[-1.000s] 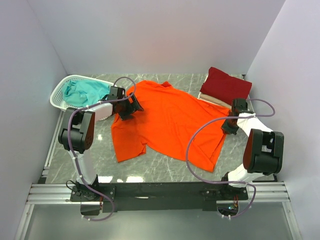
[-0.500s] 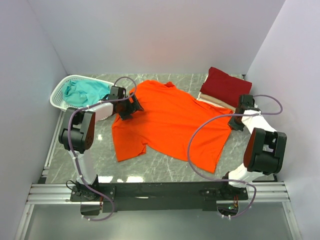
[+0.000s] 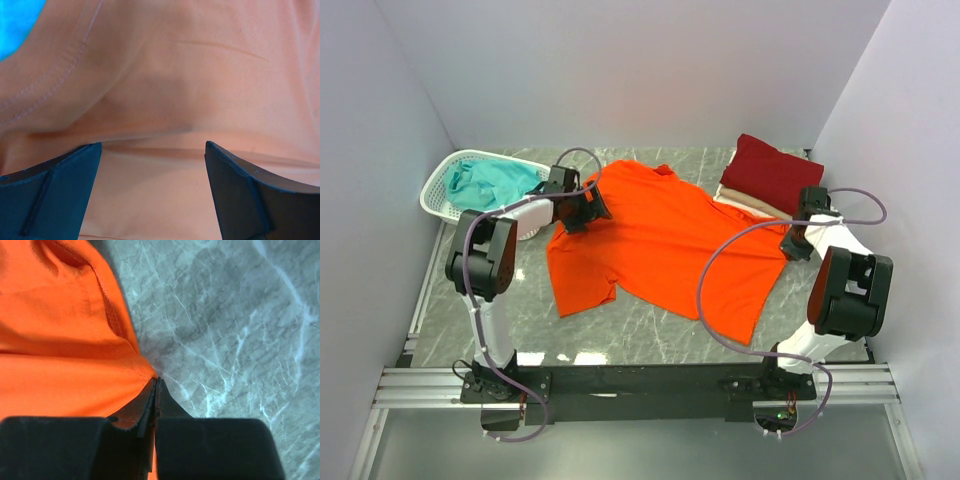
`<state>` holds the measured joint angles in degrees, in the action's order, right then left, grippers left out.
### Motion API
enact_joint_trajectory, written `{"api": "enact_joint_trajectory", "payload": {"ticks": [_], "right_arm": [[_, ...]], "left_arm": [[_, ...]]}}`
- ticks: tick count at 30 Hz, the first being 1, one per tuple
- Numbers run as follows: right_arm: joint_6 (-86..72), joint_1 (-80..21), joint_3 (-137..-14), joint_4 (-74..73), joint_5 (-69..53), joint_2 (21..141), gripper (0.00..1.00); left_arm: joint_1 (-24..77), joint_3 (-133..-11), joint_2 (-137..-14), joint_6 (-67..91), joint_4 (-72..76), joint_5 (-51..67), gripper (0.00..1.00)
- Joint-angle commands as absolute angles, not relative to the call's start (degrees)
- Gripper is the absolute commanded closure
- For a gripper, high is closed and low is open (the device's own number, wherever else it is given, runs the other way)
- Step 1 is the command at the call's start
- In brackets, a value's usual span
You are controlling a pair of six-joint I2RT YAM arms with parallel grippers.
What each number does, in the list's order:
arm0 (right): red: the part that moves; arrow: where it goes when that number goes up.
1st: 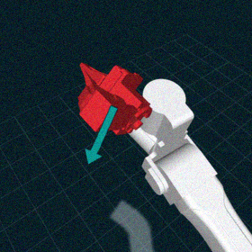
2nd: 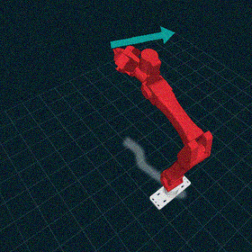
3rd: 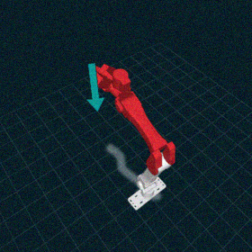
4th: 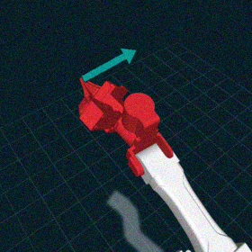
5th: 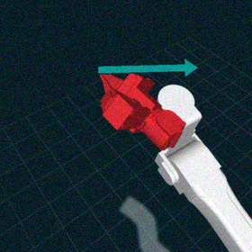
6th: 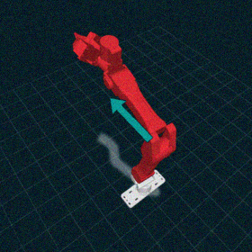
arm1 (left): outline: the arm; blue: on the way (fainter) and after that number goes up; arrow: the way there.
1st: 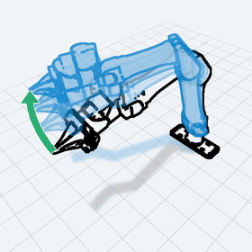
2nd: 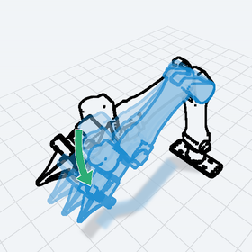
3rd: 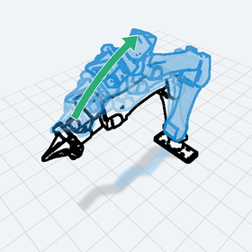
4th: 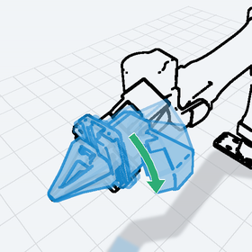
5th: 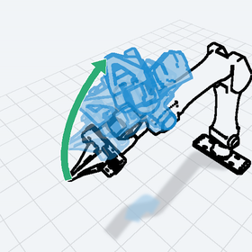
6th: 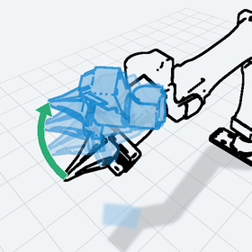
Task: Fold and stack the t-shirts
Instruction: Flatten the tshirt out
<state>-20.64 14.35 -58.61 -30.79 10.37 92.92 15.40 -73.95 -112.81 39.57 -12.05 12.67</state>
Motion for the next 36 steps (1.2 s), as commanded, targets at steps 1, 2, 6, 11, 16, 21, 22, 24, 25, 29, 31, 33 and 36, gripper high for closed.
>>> {"api": "enact_joint_trajectory", "payload": {"ticks": [1, 2, 6, 11, 16, 21, 22, 24, 25, 29, 31, 33, 36], "right_arm": [[-19.6, 15.5, -62.1, -31.8, 12.0, 92.2, 0.95], [-19.8, 15.5, -62.7, -32.4, 10.8, 91.8, 0.86], [-21.2, 15.4, -64.9, -34.4, 4.4, 88.5, 0.47], [-22.6, 10.2, -68.4, -36.8, -3.3, 83.8, 0.42], [-26.1, -5.7, -67.2, -34.3, -5.9, 81.5, 0.42], [-31.6, -15.0, -62.1, -25.2, -12.7, 84.5, 0.42], [-32.4, -16.7, -61.4, -23.8, -13.1, 86.7, 0.43], [-32.9, -18.3, -61.0, -22.8, -13.3, 88.6, 0.43], [-32.9, -18.8, -60.7, -22.3, -13.4, 90.3, 0.44], [-33.0, -19.6, -58.5, -19.6, -13.3, 93.1, 0.44], [-32.9, -19.6, -57.8, -18.9, -12.3, 94.4, 0.44], [-32.6, -19.6, -57.4, -18.8, -11.6, 95.4, 0.44], [-32.3, -19.5, -57.1, -18.5, -10.6, 97.3, 0.44]], "left_arm": [[16.0, -76.9, -115.8, 36.1, -15.6, 9.3, 0.08], [16.1, -77.7, -116.1, 36.0, -15.7, 9.3, 0.08], [16.7, -83.1, -115.1, 35.7, -17.5, 9.8, 0.07], [17.6, -86.6, -109.8, 35.2, -20.6, 8.1, 0.06], [18.4, -80.4, -101.8, 34.8, -22.1, 4.1, 0.06], [18.5, -67.7, -93.5, 36.0, -20.5, 3.3, 0.06], [18.5, -65.2, -92.6, 36.4, -20.1, 3.5, 0.06], [18.5, -63.5, -92.4, 37.3, -19.3, 4.0, 0.06], [18.5, -62.8, -92.4, 37.5, -18.4, 4.6, 0.06], [18.5, -60.6, -94.5, 38.5, -15.3, 5.8, 0.06], [18.5, -60.8, -96.2, 38.4, -14.9, 6.0, 0.06], [18.5, -61.3, -99.2, 38.3, -14.4, 6.1, 0.06], [18.5, -62.5, -102.9, 37.8, -13.7, 6.3, 0.06]]}}
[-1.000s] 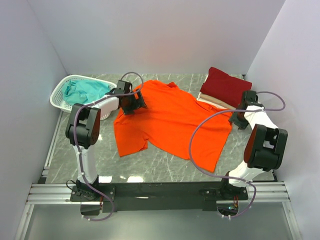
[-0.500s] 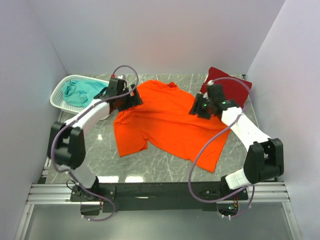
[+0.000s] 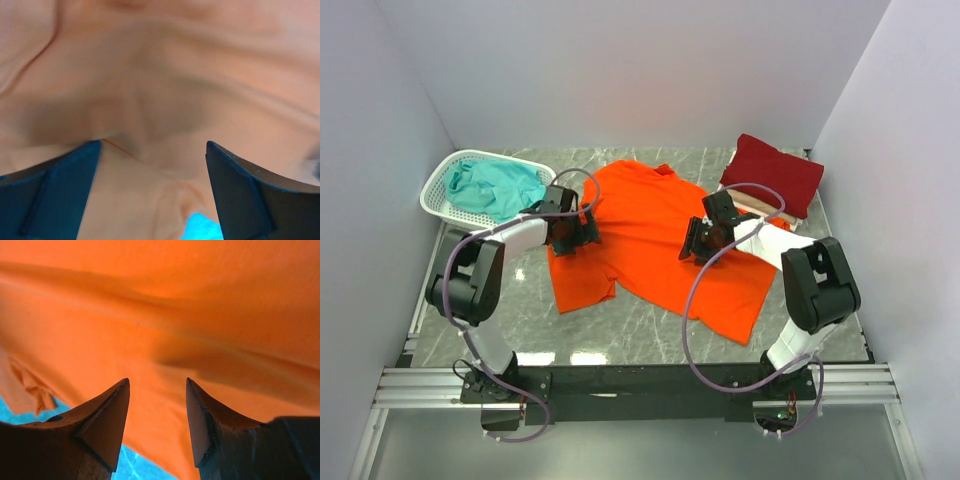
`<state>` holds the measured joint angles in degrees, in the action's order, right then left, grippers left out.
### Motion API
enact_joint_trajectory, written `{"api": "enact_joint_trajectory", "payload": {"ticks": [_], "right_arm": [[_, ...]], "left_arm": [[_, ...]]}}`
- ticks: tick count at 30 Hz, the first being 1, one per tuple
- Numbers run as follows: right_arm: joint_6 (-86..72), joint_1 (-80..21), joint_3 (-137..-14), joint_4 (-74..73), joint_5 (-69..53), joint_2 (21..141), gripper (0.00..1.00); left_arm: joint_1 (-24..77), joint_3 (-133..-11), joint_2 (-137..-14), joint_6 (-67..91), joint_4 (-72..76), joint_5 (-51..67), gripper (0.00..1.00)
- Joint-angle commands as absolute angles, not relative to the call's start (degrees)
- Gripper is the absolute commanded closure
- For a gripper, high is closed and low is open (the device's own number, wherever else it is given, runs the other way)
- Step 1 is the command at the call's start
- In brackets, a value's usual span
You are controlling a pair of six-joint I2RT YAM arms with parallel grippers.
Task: Fold and stack the t-shirts
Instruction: Flatten the tshirt out
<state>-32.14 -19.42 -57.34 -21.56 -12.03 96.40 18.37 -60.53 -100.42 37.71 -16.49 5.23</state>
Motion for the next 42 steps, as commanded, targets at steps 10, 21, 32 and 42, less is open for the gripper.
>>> {"api": "enact_joint_trajectory", "payload": {"ticks": [10, 21, 32, 42], "right_arm": [[-33.1, -16.9, -59.4, -20.8, -6.1, 102.6, 0.44], [-32.3, -12.1, -64.6, -24.1, -6.9, 105.7, 0.44], [-30.9, -12.1, -66.4, -25.8, -10.0, 100.1, 0.44], [-31.7, -12.3, -62.5, -26.8, -10.6, 89.7, 0.44]], "left_arm": [[18.5, -68.7, -111.3, 36.7, -14.5, 6.9, 0.07], [18.6, -78.5, -115.2, 34.5, -17.7, 7.5, 0.07], [18.6, -64.0, -96.7, 36.2, -18.6, 0.4, 0.09], [18.6, -50.7, -86.8, 41.6, -25.1, -9.8, 0.21]]}}
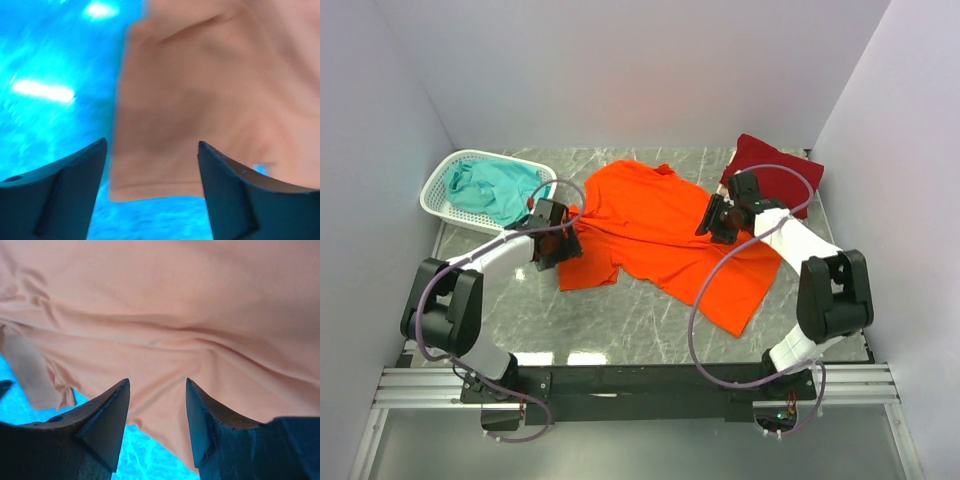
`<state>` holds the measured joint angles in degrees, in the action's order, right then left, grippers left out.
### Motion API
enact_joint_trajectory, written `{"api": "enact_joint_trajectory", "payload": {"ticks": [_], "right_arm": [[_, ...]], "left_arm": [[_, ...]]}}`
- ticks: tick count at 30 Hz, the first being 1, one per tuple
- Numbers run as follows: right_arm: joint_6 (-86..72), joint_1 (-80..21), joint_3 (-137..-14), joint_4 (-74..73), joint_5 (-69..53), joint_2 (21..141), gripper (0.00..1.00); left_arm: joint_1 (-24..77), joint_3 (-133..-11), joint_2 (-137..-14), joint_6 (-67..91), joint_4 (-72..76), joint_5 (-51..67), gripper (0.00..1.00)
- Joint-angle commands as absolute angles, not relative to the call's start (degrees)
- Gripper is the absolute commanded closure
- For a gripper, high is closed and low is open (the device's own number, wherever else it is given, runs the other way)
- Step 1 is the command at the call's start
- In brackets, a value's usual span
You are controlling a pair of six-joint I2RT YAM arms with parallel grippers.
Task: Fold and stack the t-shirts
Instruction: Flatten the tshirt out
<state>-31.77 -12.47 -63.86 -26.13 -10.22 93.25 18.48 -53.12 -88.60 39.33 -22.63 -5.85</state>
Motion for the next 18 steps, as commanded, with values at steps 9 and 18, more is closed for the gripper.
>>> {"api": "enact_joint_trajectory", "payload": {"ticks": [9, 18], "right_arm": [[-31.9, -12.3, -59.8, -27.9, -10.0, 86.2, 0.44], [-31.9, -12.3, -56.9, -28.1, -9.2, 84.2, 0.44]], "left_arm": [[18.6, -47.5, -86.4, 43.8, -27.4, -10.5, 0.39], [18.6, -43.8, -83.7, 45.0, -27.7, -7.7, 0.52]]}}
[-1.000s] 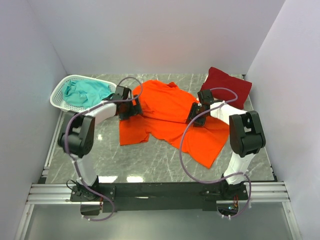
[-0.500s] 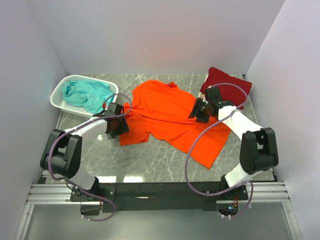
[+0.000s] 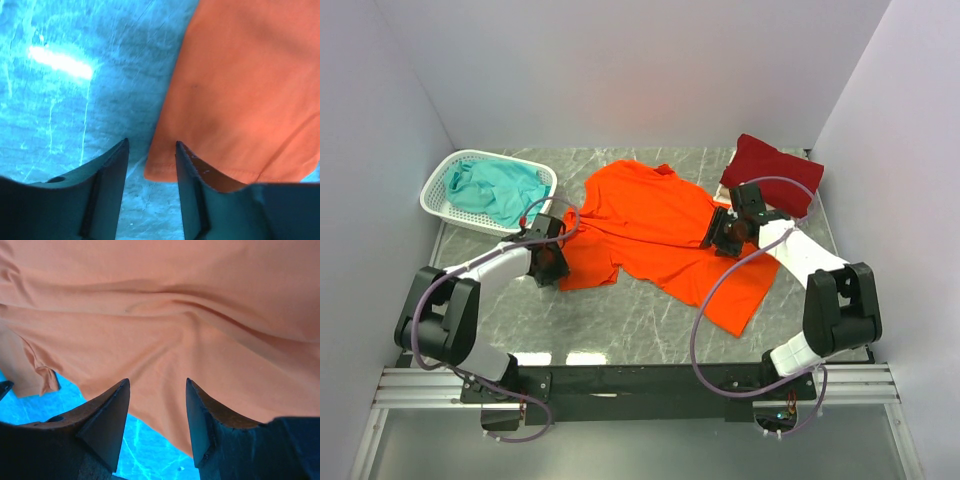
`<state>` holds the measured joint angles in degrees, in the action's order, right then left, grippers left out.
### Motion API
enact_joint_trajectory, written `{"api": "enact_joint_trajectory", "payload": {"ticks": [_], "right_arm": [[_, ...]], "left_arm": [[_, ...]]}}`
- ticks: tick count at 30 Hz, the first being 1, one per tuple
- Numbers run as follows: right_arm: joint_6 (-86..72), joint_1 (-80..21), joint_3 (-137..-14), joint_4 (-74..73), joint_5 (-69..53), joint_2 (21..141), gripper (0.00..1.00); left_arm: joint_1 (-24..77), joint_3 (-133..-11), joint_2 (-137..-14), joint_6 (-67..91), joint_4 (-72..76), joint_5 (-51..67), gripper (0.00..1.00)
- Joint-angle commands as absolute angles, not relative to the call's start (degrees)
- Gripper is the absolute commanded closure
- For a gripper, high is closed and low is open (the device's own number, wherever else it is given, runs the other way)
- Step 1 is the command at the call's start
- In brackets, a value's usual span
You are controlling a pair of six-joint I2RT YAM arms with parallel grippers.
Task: Fold and stack the t-shirts
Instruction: Flatten the tshirt out
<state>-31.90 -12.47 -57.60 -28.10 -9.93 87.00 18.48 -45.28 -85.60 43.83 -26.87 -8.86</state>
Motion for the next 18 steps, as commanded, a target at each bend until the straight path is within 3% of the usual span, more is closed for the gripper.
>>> {"api": "enact_joint_trajectory", "payload": {"ticks": [1, 14, 18], "right_arm": [[-32.0, -12.3, -56.5, -28.0, -9.2, 84.1, 0.44], [-32.3, -12.2, -53.5, -27.9, -8.9, 82.3, 0.44], [-32.8, -12.3, -51.6, -29.5, -8.2, 80.8, 0.44]], "left_arm": [[18.6, -43.5, -83.4, 45.3, -27.6, -7.5, 0.55], [18.7, -39.7, -83.4, 45.9, -24.3, -2.7, 0.72], [18.7, -39.2, -83.5, 46.1, -23.9, -2.1, 0.97]]}}
